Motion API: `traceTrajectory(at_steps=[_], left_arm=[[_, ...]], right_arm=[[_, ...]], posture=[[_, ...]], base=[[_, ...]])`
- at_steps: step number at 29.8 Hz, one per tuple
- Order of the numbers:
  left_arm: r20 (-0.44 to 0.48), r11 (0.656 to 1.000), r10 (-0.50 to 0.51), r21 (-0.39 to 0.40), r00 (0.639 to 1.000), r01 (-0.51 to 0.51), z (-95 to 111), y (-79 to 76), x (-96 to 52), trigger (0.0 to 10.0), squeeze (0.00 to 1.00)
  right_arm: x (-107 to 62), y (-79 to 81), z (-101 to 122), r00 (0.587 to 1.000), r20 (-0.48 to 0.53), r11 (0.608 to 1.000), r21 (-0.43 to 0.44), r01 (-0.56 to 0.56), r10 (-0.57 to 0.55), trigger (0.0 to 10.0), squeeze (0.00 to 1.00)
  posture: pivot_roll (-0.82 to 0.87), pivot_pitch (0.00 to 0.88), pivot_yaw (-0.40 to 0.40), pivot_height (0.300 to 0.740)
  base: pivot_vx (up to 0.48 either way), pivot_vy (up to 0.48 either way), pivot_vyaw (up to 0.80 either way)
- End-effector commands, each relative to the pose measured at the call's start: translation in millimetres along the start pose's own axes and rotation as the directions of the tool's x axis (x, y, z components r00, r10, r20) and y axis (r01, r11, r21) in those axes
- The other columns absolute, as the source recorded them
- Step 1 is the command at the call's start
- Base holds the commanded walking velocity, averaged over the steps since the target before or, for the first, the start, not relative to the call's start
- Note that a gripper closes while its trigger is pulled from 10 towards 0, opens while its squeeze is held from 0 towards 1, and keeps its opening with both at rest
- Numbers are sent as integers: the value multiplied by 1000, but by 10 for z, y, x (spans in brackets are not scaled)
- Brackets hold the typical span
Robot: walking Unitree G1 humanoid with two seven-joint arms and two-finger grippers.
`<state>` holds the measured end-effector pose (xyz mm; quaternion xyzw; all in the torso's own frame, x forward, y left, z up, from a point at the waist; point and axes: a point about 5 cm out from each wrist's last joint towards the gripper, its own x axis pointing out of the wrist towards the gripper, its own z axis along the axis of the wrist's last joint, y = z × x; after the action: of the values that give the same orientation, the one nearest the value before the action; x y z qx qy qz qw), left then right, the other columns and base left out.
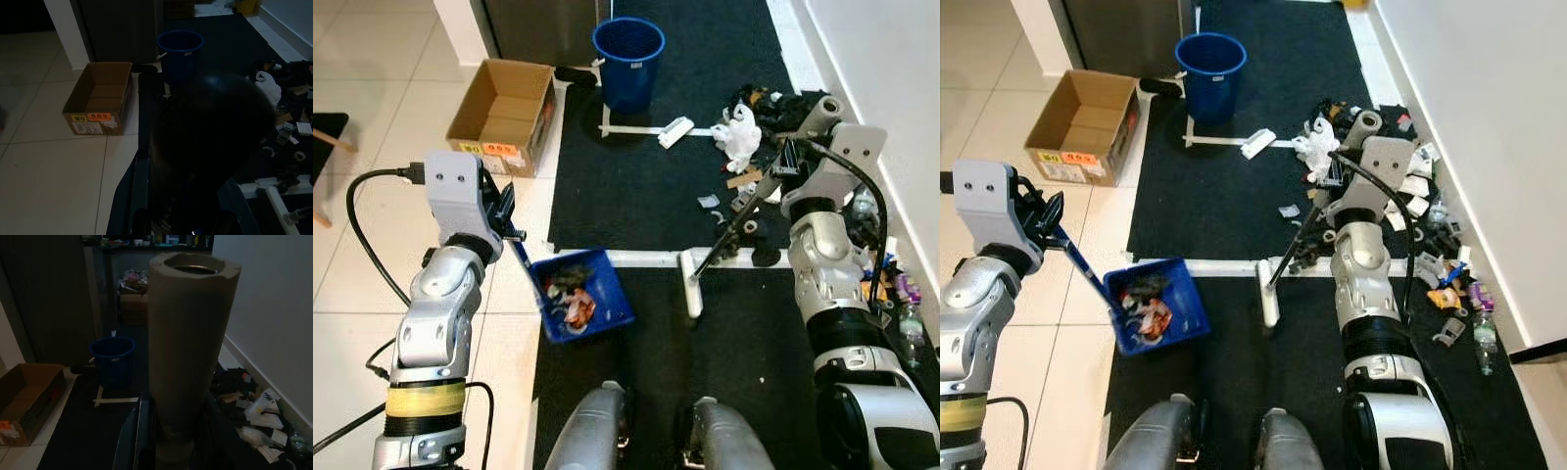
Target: Sweep floor
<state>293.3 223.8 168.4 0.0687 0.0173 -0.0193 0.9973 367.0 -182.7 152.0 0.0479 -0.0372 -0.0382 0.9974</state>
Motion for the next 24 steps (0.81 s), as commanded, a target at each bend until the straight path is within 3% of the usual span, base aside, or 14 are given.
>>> traceTrajectory(at_steps=[1, 11, 24], left_arm=[[36, 1000, -29, 9, 999, 29, 77, -40, 5, 10000, 0], [31, 1000, -26, 10, 999, 26, 69, -37, 4, 10000, 0], [34, 1000, -11, -7, 999, 11, 61, -11, -5, 10000, 0]], right_arm=[[-8, -89, 64, 999, 39, 1000, 3, 30, -30, 10000, 0], [-11, -89, 60, 999, 37, 1000, 2, 28, -28, 10000, 0], [-16, -81, 54, 999, 35, 1000, 1, 24, -24, 10000, 0]], posture=[[16, 175, -13, 740], [16, 176, -14, 740], [16, 181, -15, 740]], base=[[0, -420, 0], [218, -411, 0], [0, 0, 0]])
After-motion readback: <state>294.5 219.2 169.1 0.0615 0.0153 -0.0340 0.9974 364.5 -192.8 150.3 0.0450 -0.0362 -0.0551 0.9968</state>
